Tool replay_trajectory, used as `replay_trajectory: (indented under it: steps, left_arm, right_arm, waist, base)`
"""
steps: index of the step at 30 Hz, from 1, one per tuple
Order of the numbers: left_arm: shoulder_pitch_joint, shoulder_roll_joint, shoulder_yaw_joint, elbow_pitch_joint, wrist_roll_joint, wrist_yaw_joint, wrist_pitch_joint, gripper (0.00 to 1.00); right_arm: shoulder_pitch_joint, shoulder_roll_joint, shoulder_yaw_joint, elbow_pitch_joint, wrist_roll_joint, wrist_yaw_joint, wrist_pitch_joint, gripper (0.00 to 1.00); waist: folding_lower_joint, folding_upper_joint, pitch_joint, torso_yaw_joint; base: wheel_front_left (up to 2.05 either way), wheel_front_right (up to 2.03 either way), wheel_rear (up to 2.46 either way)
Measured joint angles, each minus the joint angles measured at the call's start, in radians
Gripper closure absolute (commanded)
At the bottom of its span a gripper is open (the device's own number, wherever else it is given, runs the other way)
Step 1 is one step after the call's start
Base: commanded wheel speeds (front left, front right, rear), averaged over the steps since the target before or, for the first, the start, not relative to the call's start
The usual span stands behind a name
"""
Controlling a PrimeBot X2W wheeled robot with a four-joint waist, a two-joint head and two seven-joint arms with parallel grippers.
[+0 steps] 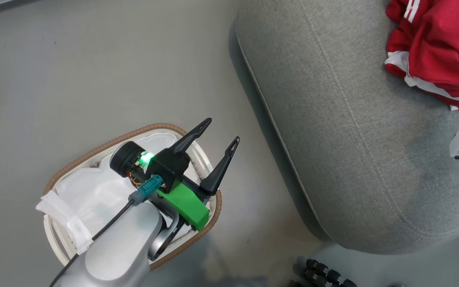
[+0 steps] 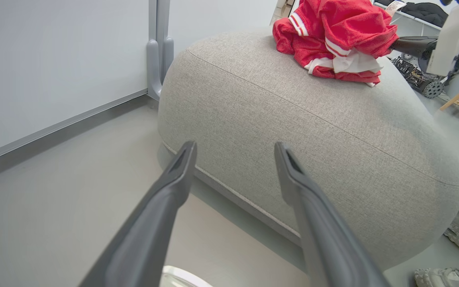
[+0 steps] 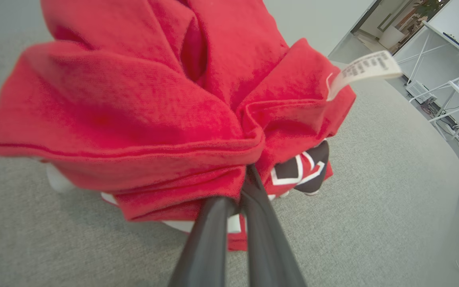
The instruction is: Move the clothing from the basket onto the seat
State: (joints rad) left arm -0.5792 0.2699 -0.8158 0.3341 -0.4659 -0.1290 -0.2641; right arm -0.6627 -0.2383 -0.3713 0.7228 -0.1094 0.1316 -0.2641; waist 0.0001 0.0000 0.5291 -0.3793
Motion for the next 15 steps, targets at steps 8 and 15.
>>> replay_trajectory:
  steps: [8,15]
  left_arm:
    - [0.071,-0.047,0.052,0.017,-0.007,0.0,0.0,0.0]
    - [0.145,-0.079,0.119,0.017,0.018,0.0,0.0,0.0]
  right_arm:
    - [0.144,0.03,-0.051,-0.13,0.015,0.0,0.0,0.0]
    - [0.241,0.058,-0.01,-0.246,0.068,0.0,0.0,0.0]
  waist:
    - [0.0,0.0,-0.102,-0.015]
    - [-0.0001,0.0,-0.19,-0.008]
  base:
    - [0.0,0.0,0.0]
    - [0.0,0.0,0.0]
